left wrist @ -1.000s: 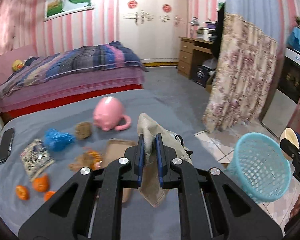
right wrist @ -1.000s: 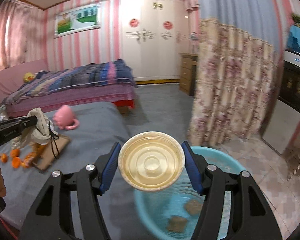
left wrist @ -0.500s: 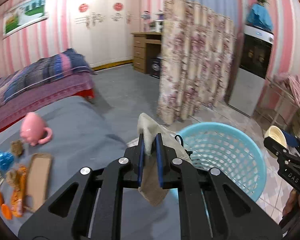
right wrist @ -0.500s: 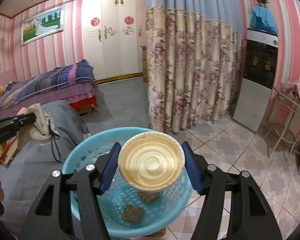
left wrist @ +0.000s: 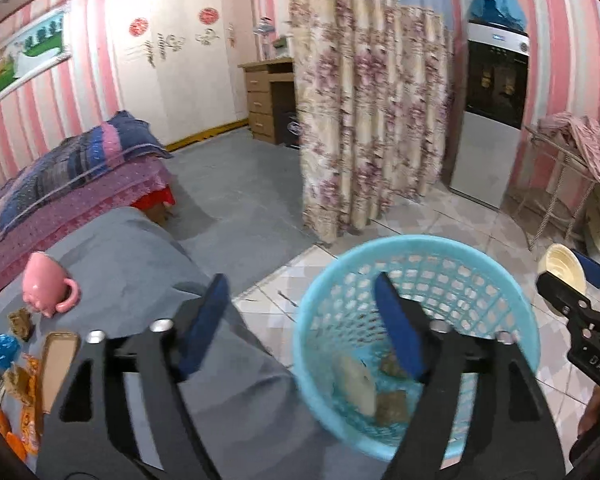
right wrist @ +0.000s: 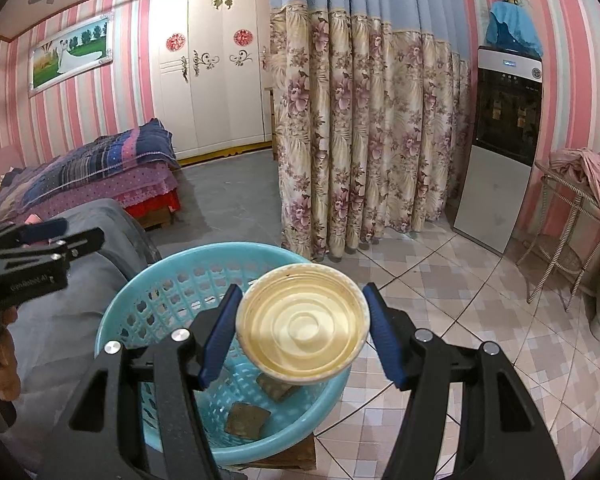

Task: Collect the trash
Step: 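Carry the lid and cloth to the blue basket and release both, then move the right gripper to the table and grasp the crumpled brown paper bag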

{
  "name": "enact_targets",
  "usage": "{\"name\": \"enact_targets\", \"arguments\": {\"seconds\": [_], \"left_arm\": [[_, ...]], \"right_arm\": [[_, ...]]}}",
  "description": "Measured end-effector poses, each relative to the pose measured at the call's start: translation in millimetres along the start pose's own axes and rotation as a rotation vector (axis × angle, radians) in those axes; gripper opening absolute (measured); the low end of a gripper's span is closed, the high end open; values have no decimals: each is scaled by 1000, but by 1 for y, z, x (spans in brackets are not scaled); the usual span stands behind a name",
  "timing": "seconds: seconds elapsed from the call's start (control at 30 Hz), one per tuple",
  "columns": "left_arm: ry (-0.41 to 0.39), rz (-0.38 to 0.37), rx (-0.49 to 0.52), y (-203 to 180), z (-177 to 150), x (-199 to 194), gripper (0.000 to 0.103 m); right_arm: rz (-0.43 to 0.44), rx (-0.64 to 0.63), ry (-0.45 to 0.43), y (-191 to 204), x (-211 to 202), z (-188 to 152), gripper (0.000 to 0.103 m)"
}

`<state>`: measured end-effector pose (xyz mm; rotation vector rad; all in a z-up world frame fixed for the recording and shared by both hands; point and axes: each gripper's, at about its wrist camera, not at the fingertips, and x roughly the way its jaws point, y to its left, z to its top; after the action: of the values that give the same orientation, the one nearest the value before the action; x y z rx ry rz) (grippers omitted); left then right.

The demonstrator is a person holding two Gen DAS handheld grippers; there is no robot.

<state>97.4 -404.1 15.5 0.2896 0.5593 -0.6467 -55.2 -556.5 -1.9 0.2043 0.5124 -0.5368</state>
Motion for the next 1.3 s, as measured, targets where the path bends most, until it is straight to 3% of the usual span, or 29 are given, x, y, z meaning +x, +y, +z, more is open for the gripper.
{"name": "enact_targets", "arguments": {"seconds": [0.17,0.6,0.63,0.7,0.97,1.1,1.3], "left_arm": [[-20,63,-45,29,-2,-10,93],[7,133,-127,78,-22,-23,94],[7,135,-133,81,-23,-25,94],[6,137,-139,84,-24,-27,95],[-13,153,-175,100,-27,-45,97],[-23,167,-198,114,-27,-61,97],[-29,216,-227,148,-38,-89,97]], "right_arm": [[5,1,8,9,2,-3,61],[14,14,57,49,42,-10,62],[10,8,51,51,44,-10,64],[15,7,41,53,44,-9,79],[3,33,5,50,27,-7,98],[1,26,-10,57,17,-3,99],[67,18,-27,93,1,6,99]]}}
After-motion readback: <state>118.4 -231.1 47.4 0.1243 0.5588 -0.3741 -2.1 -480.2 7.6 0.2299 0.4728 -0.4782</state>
